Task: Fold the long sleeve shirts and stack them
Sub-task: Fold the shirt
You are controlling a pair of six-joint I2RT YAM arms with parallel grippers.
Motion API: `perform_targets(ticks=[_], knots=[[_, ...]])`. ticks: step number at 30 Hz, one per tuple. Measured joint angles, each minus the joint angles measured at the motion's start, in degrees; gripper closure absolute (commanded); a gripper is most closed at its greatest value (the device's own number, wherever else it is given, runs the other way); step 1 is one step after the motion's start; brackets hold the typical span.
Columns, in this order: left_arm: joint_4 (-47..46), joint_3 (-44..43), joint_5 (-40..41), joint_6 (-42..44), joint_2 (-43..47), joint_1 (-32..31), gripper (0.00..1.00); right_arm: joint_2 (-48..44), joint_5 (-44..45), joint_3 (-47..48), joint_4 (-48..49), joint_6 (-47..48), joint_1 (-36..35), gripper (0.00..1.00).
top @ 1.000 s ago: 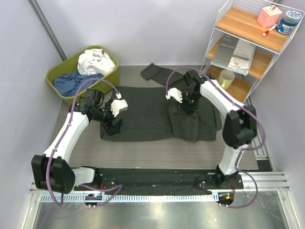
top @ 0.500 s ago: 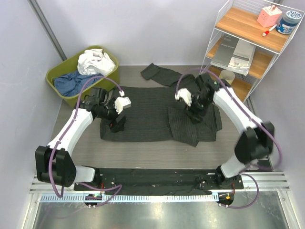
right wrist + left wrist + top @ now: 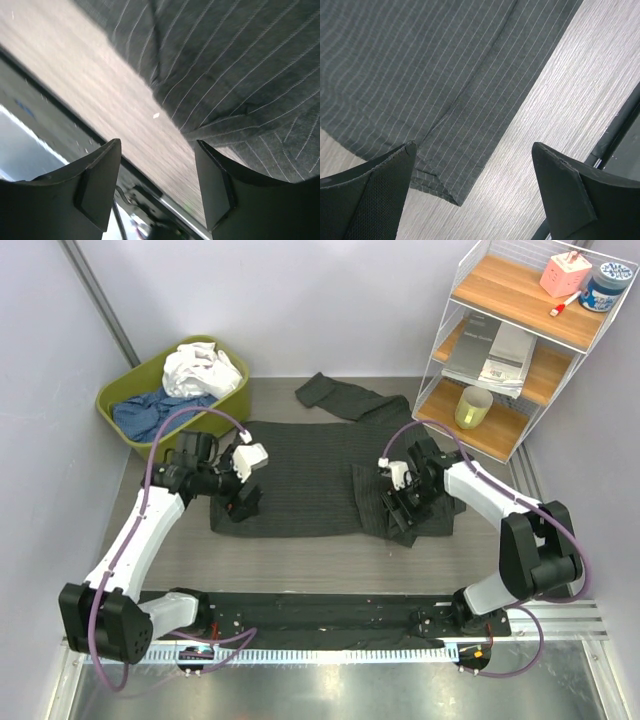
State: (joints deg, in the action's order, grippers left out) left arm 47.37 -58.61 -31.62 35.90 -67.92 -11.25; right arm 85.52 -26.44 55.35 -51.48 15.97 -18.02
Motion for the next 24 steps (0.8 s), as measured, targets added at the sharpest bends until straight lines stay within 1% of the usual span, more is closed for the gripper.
perform_targets(ticks=[5, 9, 11, 15, 20, 24], knots=[[-0.4, 1.4, -0.2, -1.1, 2.5, 0.0, 0.03, 1.4, 0.8, -0.2, 3.7, -5.9, 1.7, 0.38], [-0.4, 2.2, -0.2, -1.4, 2.5, 0.0, 0.03, 6.4, 0.5, 1.4, 3.0, -7.6, 5.9, 0.38], [-0.4, 2.3, -0.2, -1.4, 2.5, 0.0, 0.03, 8.4, -0.2, 2.7, 1.8, -8.6, 7.9, 0.36], [-0.5, 2.3, -0.2, -1.4, 2.6, 0.0, 0.03, 8.7, -2.8, 4.6, 0.9, -12.9, 10.1, 0.34], [-0.7, 2.3, -0.4, -1.4, 2.5, 0.0, 0.03, 8.4, -6.0, 1.8, 2.2, -17.7, 11.1, 0.34], [-0.9, 2.3, -0.5, -1.4, 2.5, 0.0, 0.03, 8.4, -6.3, -0.7, 2.9, -20.5, 13.2, 0.35]])
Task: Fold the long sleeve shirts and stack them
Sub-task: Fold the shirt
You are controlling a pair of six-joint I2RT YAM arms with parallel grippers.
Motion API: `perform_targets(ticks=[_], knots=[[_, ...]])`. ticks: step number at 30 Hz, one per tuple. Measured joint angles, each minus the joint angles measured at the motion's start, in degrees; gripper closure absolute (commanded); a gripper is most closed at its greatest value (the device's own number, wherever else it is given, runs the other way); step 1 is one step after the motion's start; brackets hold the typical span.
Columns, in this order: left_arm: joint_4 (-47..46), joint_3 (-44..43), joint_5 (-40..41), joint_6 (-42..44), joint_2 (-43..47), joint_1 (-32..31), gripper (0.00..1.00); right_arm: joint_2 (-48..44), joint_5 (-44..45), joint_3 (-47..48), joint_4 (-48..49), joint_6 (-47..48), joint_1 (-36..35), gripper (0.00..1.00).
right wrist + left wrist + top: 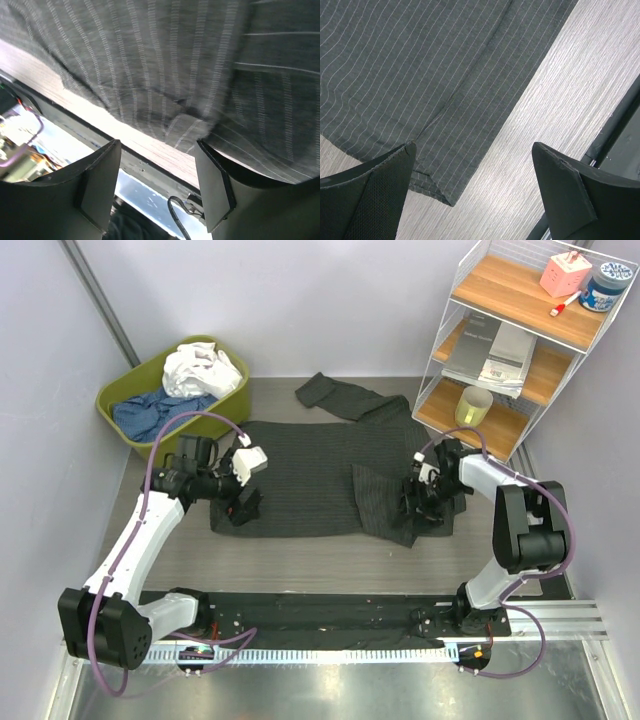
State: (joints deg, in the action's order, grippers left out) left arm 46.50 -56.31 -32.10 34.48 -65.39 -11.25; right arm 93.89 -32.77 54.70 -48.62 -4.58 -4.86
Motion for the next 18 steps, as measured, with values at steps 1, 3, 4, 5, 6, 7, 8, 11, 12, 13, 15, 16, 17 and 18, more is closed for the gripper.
perform_targets(ticks=[1, 3, 4, 5, 6, 7, 8, 11, 12, 13, 15, 16, 17, 18], knots=[[0.0, 0.0, -0.1, 0.0, 0.0, 0.0, 0.03, 0.0, 0.0, -0.2, 0.3, -0.5, 0.7, 0.35], [0.0, 0.0, -0.1, 0.0, 0.0, 0.0, 0.03, 0.0, -0.1, -0.7, 0.8, -1.3, 1.8, 0.36], [0.0, 0.0, -0.1, 0.0, 0.0, 0.0, 0.02, 0.0, -0.1, -1.2, 1.1, -1.6, 2.3, 0.36], [0.0, 0.0, -0.1, 0.0, 0.0, 0.0, 0.03, -0.1, 0.0, -1.8, 1.3, -1.9, 2.7, 0.36], [0.0, 0.0, -0.1, 0.0, 0.0, 0.0, 0.03, -0.3, 0.0, -2.6, 1.6, -2.3, 3.0, 0.36], [0.0, 0.0, -0.1, 0.0, -0.1, 0.0, 0.03, -0.4, 0.0, -3.2, 1.6, -2.6, 3.2, 0.36], [0.0, 0.0, -0.1, 0.0, -0.2, 0.0, 0.03, -0.5, -0.1, -3.7, 1.9, -3.0, 3.3, 0.36], [0.0, 0.0, -0.2, -0.1, -0.7, 0.0, 0.03, -0.5, -0.4, -4.7, 2.7, -4.0, 3.3, 0.39], [0.0, 0.0, -0.2, -0.2, -0.9, 0.0, 0.03, -0.4, -0.7, -4.9, 3.0, -4.2, 3.3, 0.41], [0.0, 0.0, -0.2, -0.3, -1.1, 0.0, 0.03, -0.2, -1.2, -5.0, 3.5, -4.4, 3.3, 0.43], [-0.1, 0.0, -0.1, -0.7, -1.2, 0.0, 0.03, 0.0, -2.7, -5.5, 4.5, -4.6, 3.3, 0.46], [-0.1, 0.0, -0.1, -0.8, -1.2, 0.0, 0.03, 0.0, -3.6, -5.8, 4.8, -4.7, 3.1, 0.58], [-0.1, 0.0, -0.1, -0.9, -1.2, 0.0, 0.03, 0.0, -4.4, -5.9, 4.9, -4.7, 3.0, 0.7], [-0.1, 0.0, -0.1, -1.0, -1.2, 0.0, 0.03, 0.0, -5.9, -6.2, 5.4, -5.0, 2.9, 0.81]])
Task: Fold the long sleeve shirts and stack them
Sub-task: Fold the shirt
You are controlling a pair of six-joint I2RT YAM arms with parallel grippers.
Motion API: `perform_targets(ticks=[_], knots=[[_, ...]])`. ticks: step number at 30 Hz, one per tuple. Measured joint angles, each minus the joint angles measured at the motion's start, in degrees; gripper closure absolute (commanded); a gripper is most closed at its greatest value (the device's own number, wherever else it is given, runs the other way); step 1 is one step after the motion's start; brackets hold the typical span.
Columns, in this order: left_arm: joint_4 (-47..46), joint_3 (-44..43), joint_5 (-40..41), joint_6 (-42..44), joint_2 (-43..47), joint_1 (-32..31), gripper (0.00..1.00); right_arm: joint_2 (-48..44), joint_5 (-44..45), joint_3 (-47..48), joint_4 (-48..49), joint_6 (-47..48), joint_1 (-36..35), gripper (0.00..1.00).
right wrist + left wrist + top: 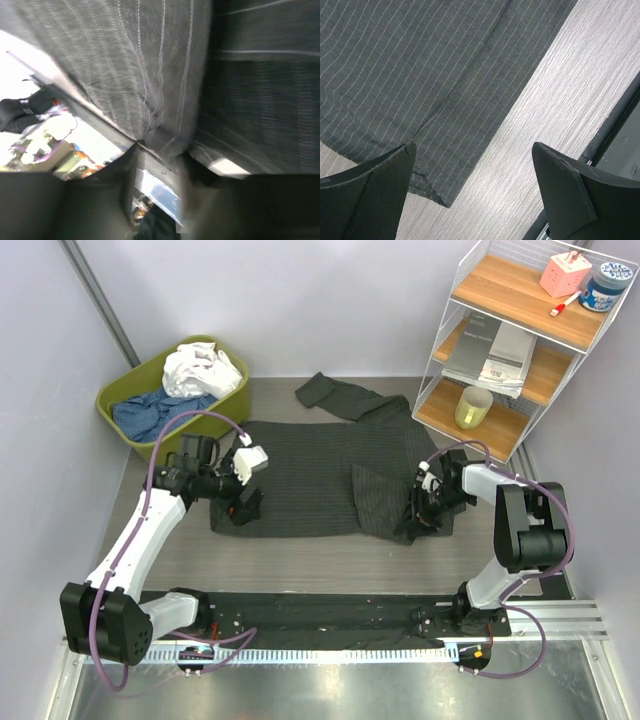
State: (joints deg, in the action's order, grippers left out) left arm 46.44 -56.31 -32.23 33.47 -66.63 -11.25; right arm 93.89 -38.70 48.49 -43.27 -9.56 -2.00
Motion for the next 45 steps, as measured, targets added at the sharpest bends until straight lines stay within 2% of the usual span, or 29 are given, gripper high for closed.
perform_targets(ticks=[1, 8, 13, 19, 22, 25, 29, 33, 37, 41, 45], knots=[[0.0, 0.0, 0.0, -0.1, 0.0, 0.0, 0.03, 0.0, -1.1, -0.2, 0.2, 0.1, -0.2, 0.99], [0.2, -1.0, -0.5, 0.0, -0.9, 0.0, 0.04, -3.0, -13.3, 1.6, -2.5, -0.1, -1.0, 0.99], [0.5, -3.0, -1.1, 0.2, -3.0, 0.0, 0.04, -5.7, -23.4, 7.8, -6.0, -0.8, -1.0, 0.99], [0.2, -5.5, -1.5, -0.2, -7.1, -0.1, 0.04, -0.5, -28.1, 17.3, -5.8, -4.3, -1.0, 0.99], [-1.1, -6.9, -1.4, -1.6, -9.7, -0.9, 0.04, 6.4, -28.0, 21.7, 2.5, -11.6, -1.0, 0.99], [-3.7, -8.9, -0.7, -5.2, -13.3, -3.5, 0.03, 10.5, -26.6, 21.4, 15.8, -23.0, -0.9, 0.96], [-10.2, -11.8, 1.6, -13.7, -17.5, -9.0, 0.03, 11.3, -23.9, 17.0, 37.2, -42.5, -1.0, 0.94], [-18.3, -13.2, 7.4, -25.4, -19.3, -14.7, 0.0, 11.3, -20.9, 15.7, 48.9, -54.9, -2.0, 0.92], [-26.7, -13.3, 15.2, -34.6, -19.7, -19.5, 0.0, 11.3, -18.5, 15.7, 56.0, -63.1, -4.7, 0.92], [-35.1, -13.1, 21.9, -37.5, -20.0, -23.3, 0.0, 11.3, -15.5, 15.7, 58.5, -68.6, -7.1, 0.91], [-42.7, -11.9, 28.2, -38.0, -20.8, -26.9, 0.0, 11.3, -11.4, 16.3, 56.0, -72.3, -8.5, 0.89]])
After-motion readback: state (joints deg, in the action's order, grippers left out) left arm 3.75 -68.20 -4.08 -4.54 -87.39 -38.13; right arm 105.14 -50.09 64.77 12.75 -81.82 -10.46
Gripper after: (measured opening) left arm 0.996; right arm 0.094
